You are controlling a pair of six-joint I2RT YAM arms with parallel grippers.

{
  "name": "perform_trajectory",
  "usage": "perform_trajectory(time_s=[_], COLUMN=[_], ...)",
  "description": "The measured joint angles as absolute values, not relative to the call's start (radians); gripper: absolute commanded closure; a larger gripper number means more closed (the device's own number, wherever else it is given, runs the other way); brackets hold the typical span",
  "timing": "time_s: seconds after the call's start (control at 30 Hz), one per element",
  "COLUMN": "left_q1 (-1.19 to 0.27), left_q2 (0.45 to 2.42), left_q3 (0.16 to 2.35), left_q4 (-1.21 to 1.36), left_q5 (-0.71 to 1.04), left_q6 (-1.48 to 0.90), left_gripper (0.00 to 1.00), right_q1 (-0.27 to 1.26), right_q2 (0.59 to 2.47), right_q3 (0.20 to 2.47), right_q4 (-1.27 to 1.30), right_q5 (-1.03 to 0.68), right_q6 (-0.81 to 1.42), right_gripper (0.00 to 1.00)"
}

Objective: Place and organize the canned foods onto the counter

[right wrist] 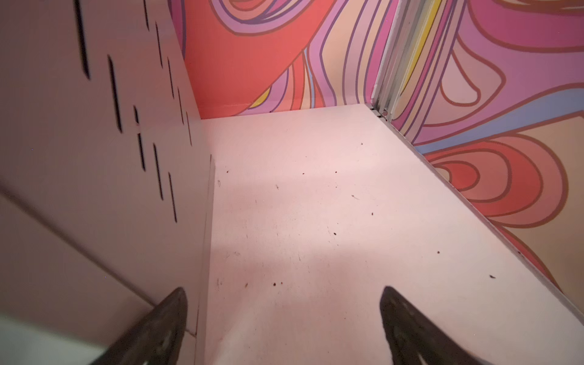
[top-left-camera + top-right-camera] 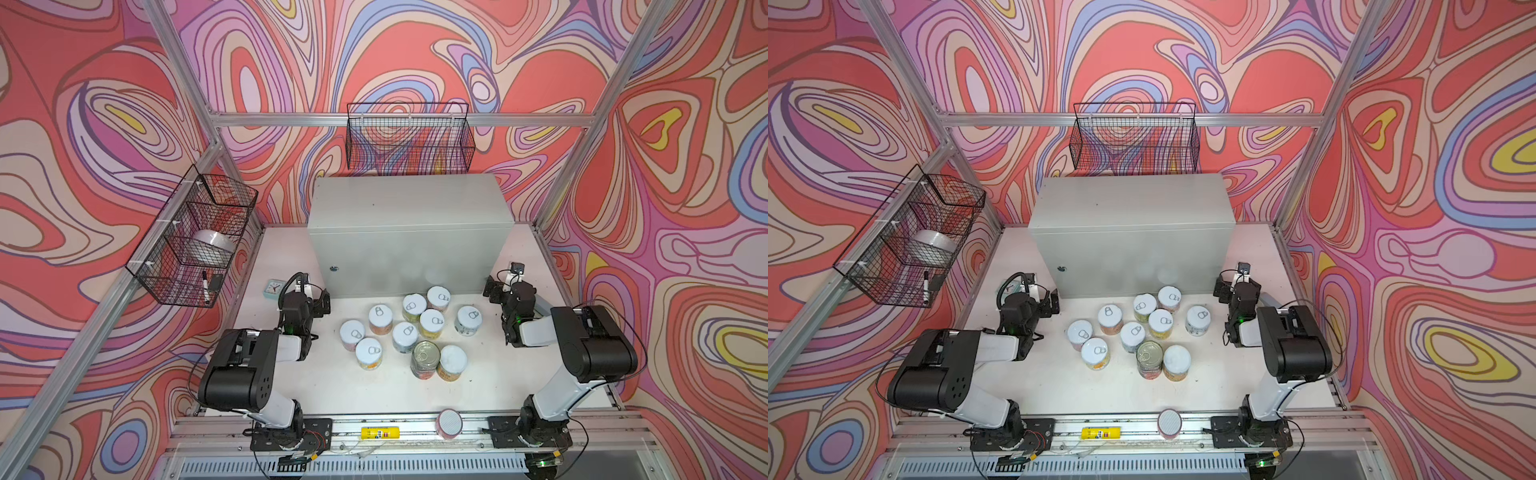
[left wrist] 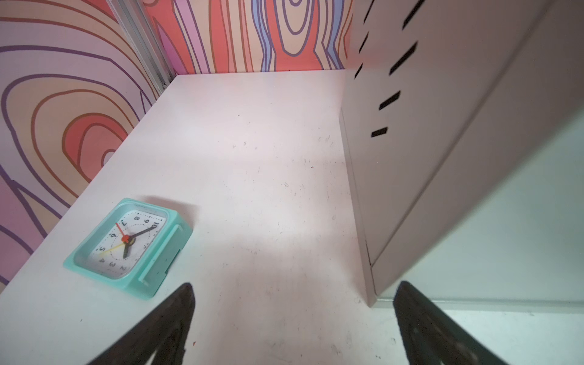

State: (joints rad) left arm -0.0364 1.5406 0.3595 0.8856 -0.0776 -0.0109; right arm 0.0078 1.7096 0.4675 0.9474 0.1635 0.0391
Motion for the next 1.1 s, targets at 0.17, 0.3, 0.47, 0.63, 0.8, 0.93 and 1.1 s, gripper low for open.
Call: perform_trajectory(time_s=[0.17,0.3,0.47,0.63,0.8,0.93,1.1], left_q1=[-0.036,-0.036,-0.031,-0.019,0.009,0.044,0.047], left_q2=[1.541,1.541,1.541,1.541,1.541,1.541,1.541], left_q3=[0.36,0.36,0.36,0.36,0.36,0.36,0.36], left_q4=[0.886,0.886,0.885,0.884,0.881,0.88,0.879], left_q5=[-0.078,-0.078,-0.067,-0.047,-0.005,0.041,0.071], left_q6=[-0.011,-0.011,-0.011,-0.012,-0.017,-0.03,-0.034], left_gripper=[0.0,0.0,0.0,0.0,0.0,0.0,0.0], right_q1=[0.007,0.008,0.008,0.007,0.008,0.007,0.008], right_q2=[1.71,1.71,1.71,1.71,1.71,1.71,1.71], right_q3=[0.467,0.467,0.467,0.467,0.467,0.467,0.467], right_q4=[0.948,0.949,0.948,0.948,0.948,0.95,0.95], right_q5=[0.163,0.163,0.163,0.163,0.163,0.163,0.163], right_q6=[0.039,0.039,0.039,0.039,0.039,0.039,0.039], right_gripper=[0.02,0.02,0.02,0.02,0.02,0.02,0.01])
